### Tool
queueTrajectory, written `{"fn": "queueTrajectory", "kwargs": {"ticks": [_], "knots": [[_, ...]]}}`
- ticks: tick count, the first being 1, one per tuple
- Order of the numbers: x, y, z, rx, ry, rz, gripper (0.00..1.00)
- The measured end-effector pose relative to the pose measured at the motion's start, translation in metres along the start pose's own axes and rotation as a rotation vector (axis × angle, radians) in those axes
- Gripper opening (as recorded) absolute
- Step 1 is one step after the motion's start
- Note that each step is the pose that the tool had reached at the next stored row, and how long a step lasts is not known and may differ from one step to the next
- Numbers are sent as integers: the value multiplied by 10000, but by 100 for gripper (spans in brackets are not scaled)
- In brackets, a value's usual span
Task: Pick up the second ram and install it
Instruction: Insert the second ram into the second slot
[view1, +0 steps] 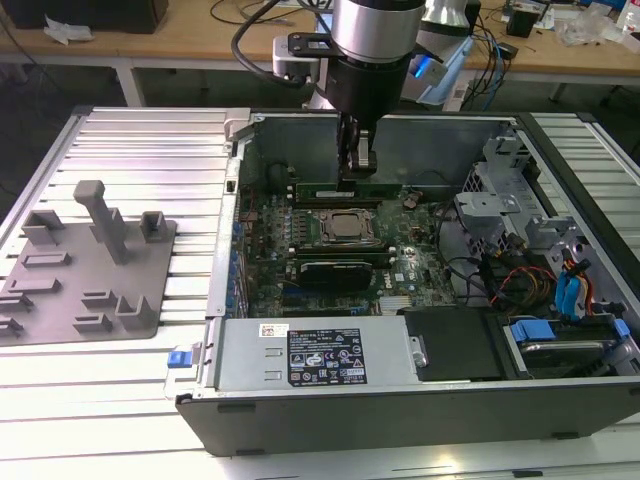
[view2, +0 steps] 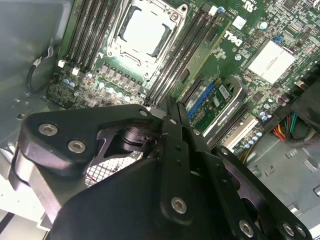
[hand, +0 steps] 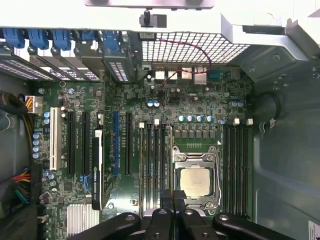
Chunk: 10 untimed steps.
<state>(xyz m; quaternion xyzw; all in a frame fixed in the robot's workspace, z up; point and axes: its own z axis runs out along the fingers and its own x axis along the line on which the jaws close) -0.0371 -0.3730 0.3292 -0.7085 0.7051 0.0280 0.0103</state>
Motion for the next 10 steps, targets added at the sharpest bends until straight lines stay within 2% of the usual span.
{"fn": "queueTrajectory", "kwargs": {"ticks": [7,10], "knots": [[-4,0,2,0,0,0,9],[-2,-1,39,2,0,0,9]]}}
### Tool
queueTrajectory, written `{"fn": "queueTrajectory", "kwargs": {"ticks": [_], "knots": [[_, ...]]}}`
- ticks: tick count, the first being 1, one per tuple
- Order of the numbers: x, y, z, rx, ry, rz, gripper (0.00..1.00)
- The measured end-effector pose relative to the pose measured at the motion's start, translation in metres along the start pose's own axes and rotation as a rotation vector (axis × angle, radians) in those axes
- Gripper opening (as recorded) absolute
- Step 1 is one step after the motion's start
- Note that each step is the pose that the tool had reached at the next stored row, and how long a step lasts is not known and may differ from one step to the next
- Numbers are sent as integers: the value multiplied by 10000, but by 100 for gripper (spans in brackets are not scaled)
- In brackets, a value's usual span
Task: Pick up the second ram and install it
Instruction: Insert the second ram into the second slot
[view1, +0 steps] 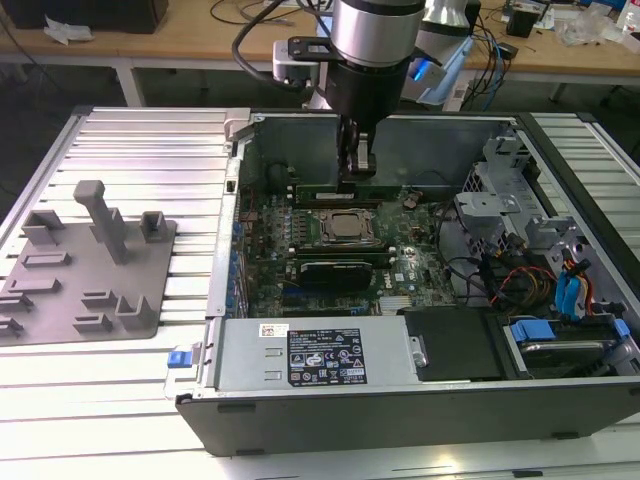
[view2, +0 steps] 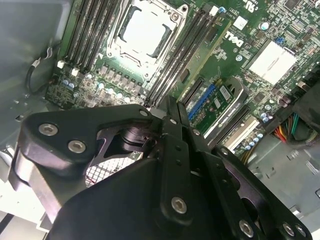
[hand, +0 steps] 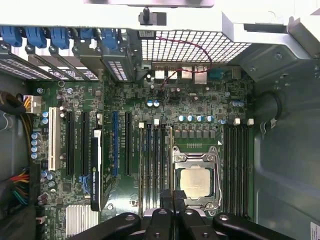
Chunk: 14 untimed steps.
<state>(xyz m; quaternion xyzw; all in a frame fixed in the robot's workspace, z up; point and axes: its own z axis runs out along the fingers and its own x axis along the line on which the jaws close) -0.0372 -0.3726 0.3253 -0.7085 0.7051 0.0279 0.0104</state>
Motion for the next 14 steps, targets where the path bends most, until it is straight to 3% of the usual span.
{"fn": "queueTrajectory", "kwargs": {"ticks": [7,10,14], "knots": [[8,-2,138,25,1,-1,9],[14,-4,258,44,-1,-3,9],[17,-6,323,43,1,-3,9]]}}
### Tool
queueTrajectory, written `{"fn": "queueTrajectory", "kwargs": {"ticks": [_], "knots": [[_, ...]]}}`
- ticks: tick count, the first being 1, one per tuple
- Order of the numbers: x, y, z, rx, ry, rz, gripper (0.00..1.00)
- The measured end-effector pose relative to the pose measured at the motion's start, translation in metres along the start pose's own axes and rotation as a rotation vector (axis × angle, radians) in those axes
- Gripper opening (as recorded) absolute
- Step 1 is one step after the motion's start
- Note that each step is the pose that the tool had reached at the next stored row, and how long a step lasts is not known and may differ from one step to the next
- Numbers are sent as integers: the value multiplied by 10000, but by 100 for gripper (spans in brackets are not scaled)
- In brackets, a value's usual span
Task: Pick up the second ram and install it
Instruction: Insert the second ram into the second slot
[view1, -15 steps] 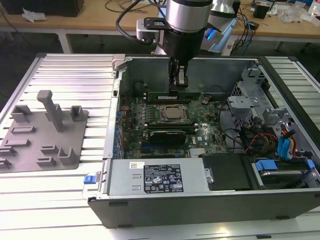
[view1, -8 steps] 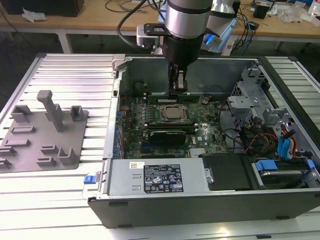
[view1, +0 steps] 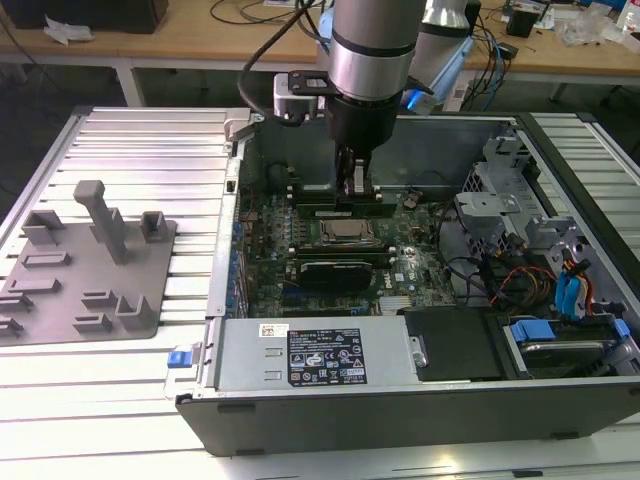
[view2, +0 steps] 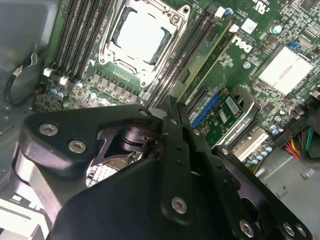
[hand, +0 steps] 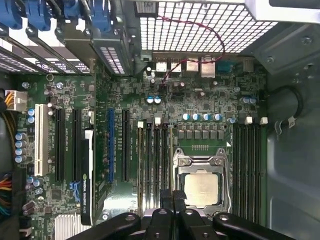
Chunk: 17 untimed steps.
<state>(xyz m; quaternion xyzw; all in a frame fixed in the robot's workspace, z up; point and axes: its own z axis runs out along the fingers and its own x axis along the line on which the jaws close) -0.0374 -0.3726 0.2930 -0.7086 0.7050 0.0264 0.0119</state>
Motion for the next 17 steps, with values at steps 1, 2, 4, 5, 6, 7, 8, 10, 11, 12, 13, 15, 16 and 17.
{"fn": "queueTrajectory", "kwargs": {"ticks": [1,2,4,5,6,7,8,10,11,12,13,15,16,17], "knots": [[1,0,19,0,5,1,9],[2,-1,40,0,10,1,9],[5,-2,89,0,12,1,9],[7,-2,122,0,14,0,9],[8,-3,150,0,15,1,9],[10,-4,182,1,16,1,9],[11,-4,204,1,16,1,9],[14,-5,261,2,20,1,9],[16,-6,286,2,25,1,9],[18,-5,317,1,36,7,9],[21,2,360,8,44,86,9],[34,2,392,9,46,106,9],[35,2,393,9,47,105,9],[34,2,394,9,45,104,9]]}}
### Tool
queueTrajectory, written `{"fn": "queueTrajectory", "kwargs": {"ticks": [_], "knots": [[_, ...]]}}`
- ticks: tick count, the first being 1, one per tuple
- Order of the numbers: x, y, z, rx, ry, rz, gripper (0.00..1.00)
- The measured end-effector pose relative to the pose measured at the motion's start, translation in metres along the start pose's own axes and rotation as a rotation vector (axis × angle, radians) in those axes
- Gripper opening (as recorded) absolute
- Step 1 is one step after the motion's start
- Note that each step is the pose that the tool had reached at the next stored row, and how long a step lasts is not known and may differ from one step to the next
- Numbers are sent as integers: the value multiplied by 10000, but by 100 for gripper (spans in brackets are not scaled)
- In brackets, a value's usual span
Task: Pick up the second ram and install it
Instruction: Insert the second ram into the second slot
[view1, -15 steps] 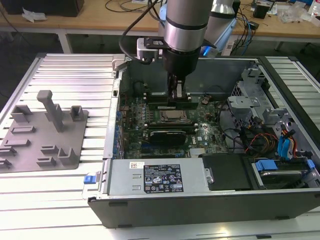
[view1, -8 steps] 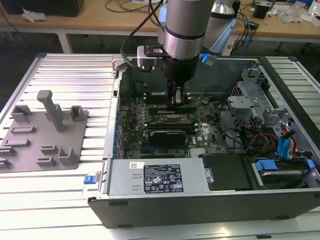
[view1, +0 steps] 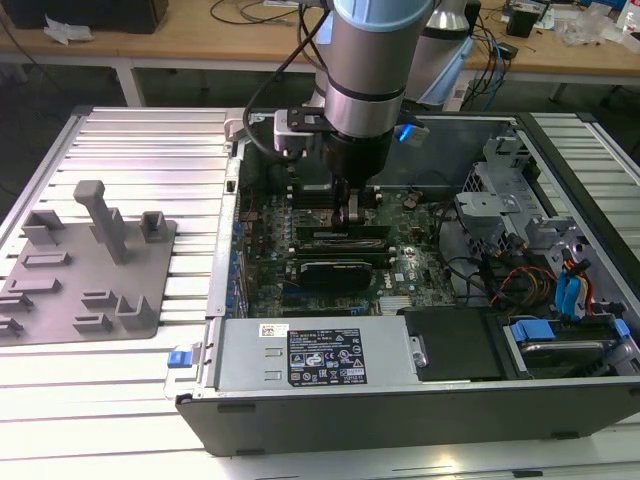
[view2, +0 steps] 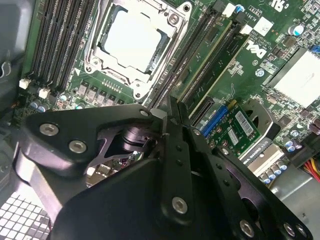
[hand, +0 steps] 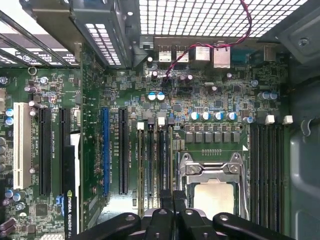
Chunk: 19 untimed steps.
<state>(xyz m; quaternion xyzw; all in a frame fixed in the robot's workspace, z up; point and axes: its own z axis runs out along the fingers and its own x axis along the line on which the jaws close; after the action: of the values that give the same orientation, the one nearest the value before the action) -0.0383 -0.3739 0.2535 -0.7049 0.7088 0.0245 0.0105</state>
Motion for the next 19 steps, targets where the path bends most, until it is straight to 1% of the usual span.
{"fn": "queueTrajectory", "kwargs": {"ticks": [6,12,15,17,18,19], "knots": [[0,-1,9,-3,-3,-120,9],[10,-1,26,-17,24,-365,9],[21,0,38,-13,23,-274,9],[25,-1,54,1,19,19,9],[26,-2,87,1,18,25,9],[30,-2,98,1,19,44,9]]}}
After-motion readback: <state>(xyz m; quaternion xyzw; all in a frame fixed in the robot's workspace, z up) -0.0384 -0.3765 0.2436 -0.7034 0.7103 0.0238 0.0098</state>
